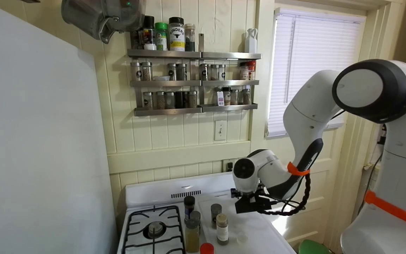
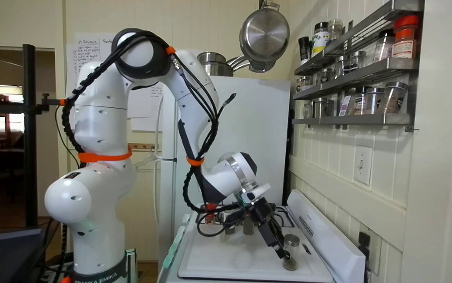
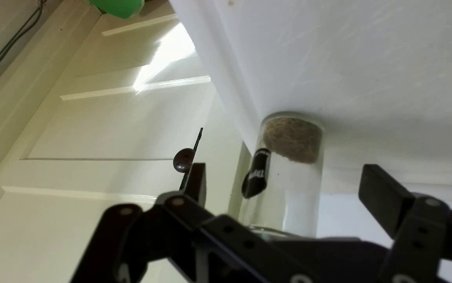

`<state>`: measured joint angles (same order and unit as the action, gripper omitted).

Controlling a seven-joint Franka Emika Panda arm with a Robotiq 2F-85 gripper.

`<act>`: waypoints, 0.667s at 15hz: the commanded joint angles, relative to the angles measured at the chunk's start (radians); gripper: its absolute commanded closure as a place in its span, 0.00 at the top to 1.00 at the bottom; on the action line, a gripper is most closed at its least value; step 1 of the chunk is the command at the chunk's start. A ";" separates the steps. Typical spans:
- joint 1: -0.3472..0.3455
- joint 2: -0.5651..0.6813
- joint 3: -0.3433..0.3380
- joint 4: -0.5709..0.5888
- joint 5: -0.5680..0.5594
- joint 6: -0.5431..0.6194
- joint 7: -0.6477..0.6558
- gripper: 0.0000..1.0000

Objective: Pick up one glass jar from the stove and put it on the bottom shelf.

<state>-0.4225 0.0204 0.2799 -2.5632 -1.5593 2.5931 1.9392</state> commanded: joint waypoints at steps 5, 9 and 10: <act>0.001 0.057 -0.004 0.039 -0.037 -0.052 0.040 1.00; 0.192 0.067 -0.207 0.052 -0.029 -0.050 0.036 1.00; 0.212 0.071 -0.228 0.055 -0.030 -0.047 0.037 1.00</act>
<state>-0.2881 0.0632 0.1242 -2.5272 -1.5609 2.5593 1.9398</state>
